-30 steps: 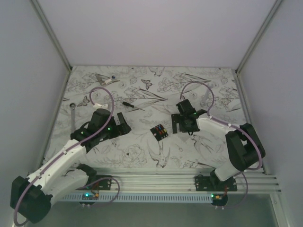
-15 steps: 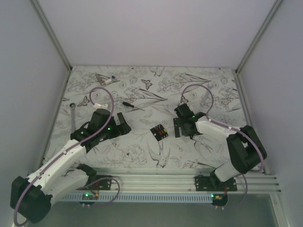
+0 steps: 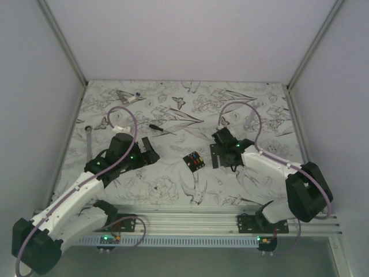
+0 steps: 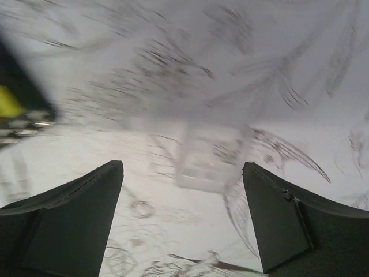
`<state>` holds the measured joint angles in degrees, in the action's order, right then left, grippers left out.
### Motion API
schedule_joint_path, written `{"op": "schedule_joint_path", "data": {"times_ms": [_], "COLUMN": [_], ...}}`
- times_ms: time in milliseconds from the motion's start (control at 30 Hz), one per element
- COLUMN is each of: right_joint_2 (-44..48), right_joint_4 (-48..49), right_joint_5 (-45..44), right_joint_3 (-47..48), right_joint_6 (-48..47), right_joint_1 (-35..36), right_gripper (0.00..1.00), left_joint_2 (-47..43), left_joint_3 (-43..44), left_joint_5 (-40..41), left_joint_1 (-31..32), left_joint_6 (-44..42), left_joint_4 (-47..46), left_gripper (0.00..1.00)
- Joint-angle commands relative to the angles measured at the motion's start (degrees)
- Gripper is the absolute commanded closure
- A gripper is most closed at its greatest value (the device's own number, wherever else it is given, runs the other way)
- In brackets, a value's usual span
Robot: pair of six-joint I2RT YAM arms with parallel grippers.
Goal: Snap on the fuse box
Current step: Adjust the fuse box cover at the center of the board, then adjust the fuse in the fuse box base.
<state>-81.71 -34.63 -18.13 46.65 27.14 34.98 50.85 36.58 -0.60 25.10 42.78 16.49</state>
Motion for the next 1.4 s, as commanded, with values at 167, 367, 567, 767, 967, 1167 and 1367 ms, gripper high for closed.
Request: {"op": "schedule_joint_path", "data": {"times_ms": [167,367,567,767,967,1167,1367], "right_joint_2": [-6.3,-11.4,-14.6,-16.9,-18.0,-16.4,-14.3], "right_joint_4": [14.4,19.9,20.2,20.4,19.8,19.2,15.6], "right_joint_5": [13.0,19.0,19.1,18.9,18.9,19.5,13.7], "right_joint_3": [11.6,13.9,14.7,14.7,13.1,12.3,16.8], "right_joint_6": [-6.6,-6.7,-6.8,-6.8,-6.4,-6.6,-8.7], "right_joint_1": [4.9,4.8,4.7,4.8,4.8,4.9,6.7], "right_gripper": [0.28,0.56,0.69,0.80,0.90,0.86,0.72], "left_joint_2": [0.9,2.3,2.4,2.3,2.2,2.4,2.1], "left_joint_3": [-0.8,-0.4,-0.5,-0.3,-0.2,-0.1,0.0], "left_joint_5": [-1.5,-1.4,-1.3,-1.3,-1.4,-1.5,-1.6], "left_joint_1": [-0.4,-0.4,-0.5,-0.5,-0.5,-0.5,-0.5], "left_joint_6": [0.3,0.3,0.2,0.0,0.0,0.0,0.0], "left_joint_4": [0.3,0.3,0.2,0.3,0.4,0.2,0.4], "left_gripper": [0.00,0.00,0.00,0.00,0.00,0.00,0.00]}}
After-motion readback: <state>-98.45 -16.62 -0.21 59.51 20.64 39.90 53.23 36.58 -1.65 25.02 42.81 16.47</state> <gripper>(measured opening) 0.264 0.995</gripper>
